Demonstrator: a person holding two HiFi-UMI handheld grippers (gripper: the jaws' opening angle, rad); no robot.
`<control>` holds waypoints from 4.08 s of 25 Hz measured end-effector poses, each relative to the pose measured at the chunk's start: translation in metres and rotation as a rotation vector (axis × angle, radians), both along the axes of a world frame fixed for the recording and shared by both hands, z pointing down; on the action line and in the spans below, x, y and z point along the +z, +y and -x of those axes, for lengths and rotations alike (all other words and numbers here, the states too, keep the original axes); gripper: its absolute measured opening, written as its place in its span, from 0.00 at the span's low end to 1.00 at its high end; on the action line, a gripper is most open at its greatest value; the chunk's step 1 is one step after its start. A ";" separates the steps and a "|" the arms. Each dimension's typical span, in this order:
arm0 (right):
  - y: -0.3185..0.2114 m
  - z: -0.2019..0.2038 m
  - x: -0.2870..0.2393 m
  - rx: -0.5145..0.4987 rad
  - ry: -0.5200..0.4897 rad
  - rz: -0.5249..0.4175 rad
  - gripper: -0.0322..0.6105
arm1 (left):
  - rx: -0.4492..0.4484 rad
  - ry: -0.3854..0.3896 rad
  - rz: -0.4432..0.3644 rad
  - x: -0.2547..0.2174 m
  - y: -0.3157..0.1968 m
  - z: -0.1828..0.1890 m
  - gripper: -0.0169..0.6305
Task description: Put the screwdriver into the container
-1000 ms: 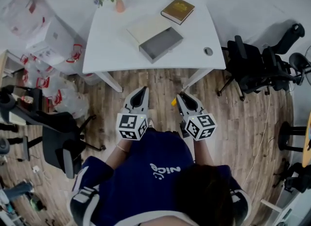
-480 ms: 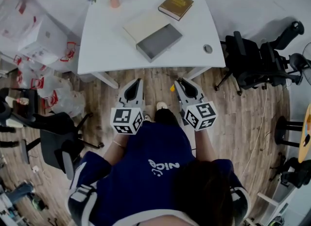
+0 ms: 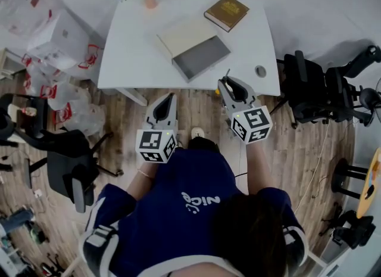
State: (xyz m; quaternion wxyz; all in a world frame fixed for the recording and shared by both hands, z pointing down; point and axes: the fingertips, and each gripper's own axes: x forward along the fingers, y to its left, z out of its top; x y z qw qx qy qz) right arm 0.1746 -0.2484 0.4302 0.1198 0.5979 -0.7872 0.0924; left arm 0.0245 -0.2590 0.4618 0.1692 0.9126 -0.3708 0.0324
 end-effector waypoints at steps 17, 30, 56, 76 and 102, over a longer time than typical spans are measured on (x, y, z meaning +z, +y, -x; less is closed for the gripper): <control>-0.122 -0.012 0.030 -0.303 0.216 0.068 0.19 | -0.235 -0.024 -0.010 -0.004 -0.037 0.023 0.05; -0.164 0.004 0.111 -0.621 0.558 0.226 0.19 | -0.383 -0.064 0.033 0.010 -0.047 0.040 0.05; -0.174 0.010 0.216 -0.962 0.725 0.554 0.19 | -0.452 -0.107 0.047 0.009 -0.049 0.014 0.05; -0.180 0.002 0.227 -0.834 0.623 0.607 0.29 | -0.467 -0.110 0.061 0.014 -0.048 0.021 0.05; -0.110 -0.021 0.022 -0.231 0.124 0.061 0.29 | -0.152 -0.010 -0.008 -0.005 -0.033 -0.014 0.05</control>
